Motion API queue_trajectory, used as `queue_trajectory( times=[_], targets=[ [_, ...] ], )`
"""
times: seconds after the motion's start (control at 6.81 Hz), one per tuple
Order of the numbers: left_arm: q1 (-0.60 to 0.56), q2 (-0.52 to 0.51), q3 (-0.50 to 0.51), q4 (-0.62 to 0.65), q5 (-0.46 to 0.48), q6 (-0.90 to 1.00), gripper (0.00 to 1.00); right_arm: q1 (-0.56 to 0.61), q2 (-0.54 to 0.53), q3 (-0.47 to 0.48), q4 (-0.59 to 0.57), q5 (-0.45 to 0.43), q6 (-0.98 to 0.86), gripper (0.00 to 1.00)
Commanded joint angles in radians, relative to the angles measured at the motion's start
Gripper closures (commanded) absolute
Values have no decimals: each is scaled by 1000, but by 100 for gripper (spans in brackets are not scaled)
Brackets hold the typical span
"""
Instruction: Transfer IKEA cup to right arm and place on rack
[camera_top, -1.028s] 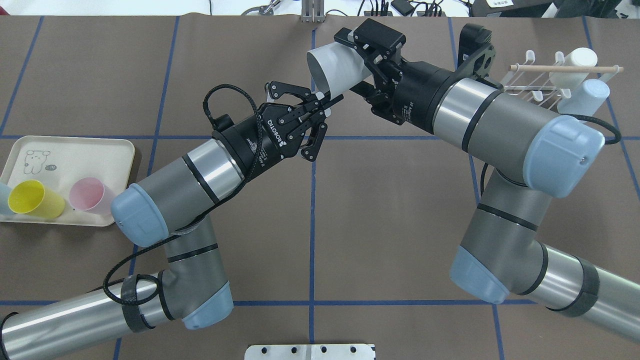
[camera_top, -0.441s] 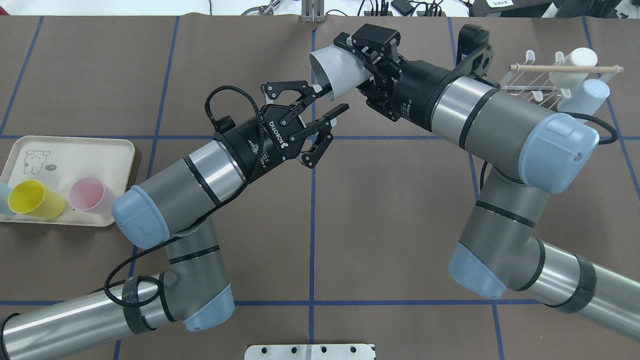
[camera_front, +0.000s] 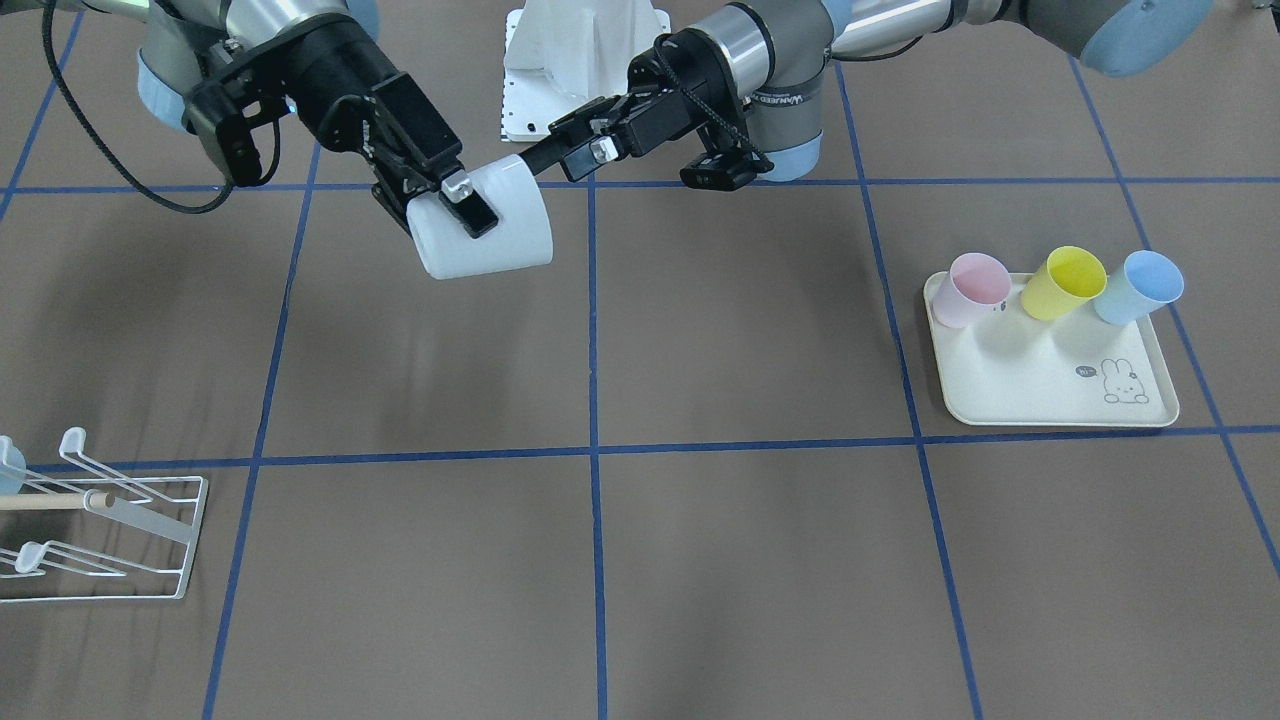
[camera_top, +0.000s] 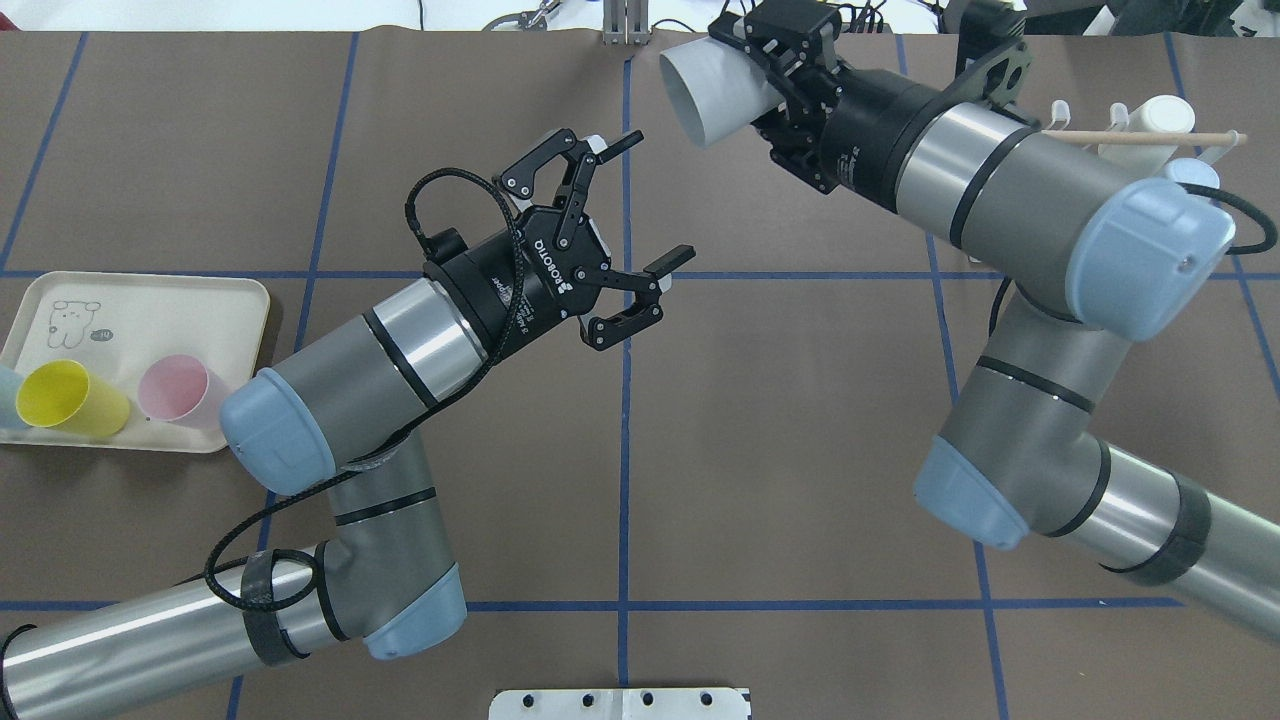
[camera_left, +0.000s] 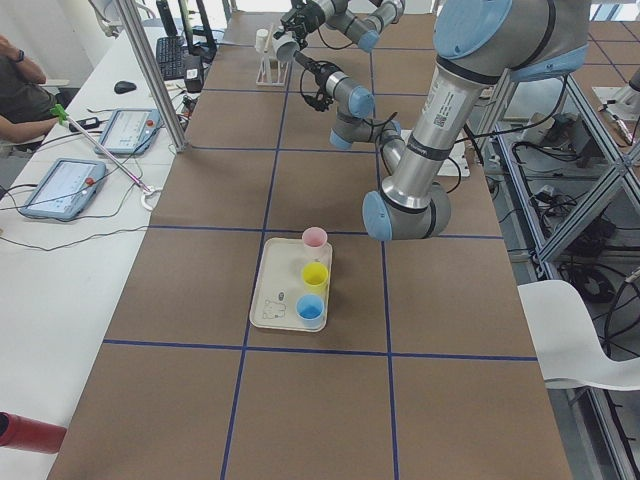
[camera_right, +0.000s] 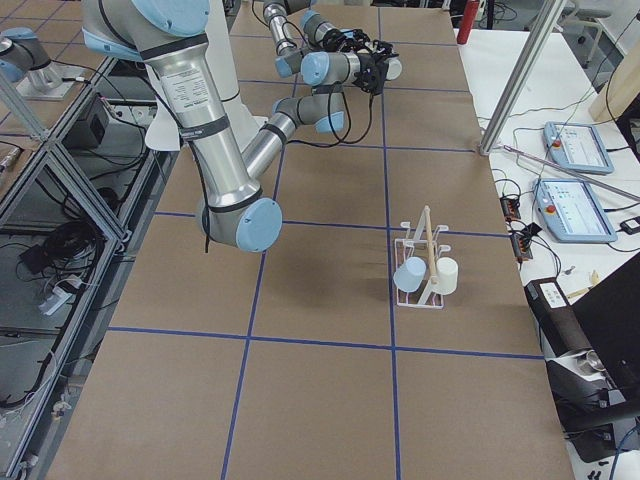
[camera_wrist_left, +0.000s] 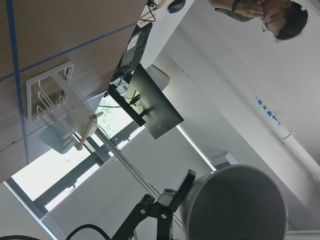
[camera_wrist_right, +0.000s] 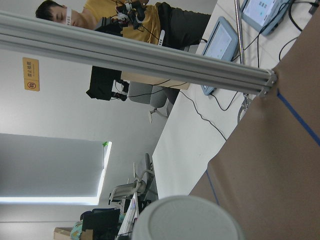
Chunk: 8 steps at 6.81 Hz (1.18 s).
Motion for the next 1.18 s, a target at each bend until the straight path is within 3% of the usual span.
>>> queue_trajectory(
  times=[0.0, 0.29, 0.59, 0.88, 1.03],
  targets=[
    [-11, 6, -11, 13, -25, 294, 0, 93, -50, 1, -98, -1, -143, 100],
    [-35, 50, -18, 74, -29, 687, 0, 113, -185, -5, -107, -15, -370, 100],
    [-98, 55, -51, 233, -33, 896, 0, 145, -250, -10, -156, -38, -496, 100],
    [-196, 55, -105, 469, -44, 1108, 1, 209, -267, -10, -247, -40, -690, 100],
    [-280, 74, -107, 537, -143, 1196, 1, 232, -269, -12, -265, -38, -734, 100]
  ],
)
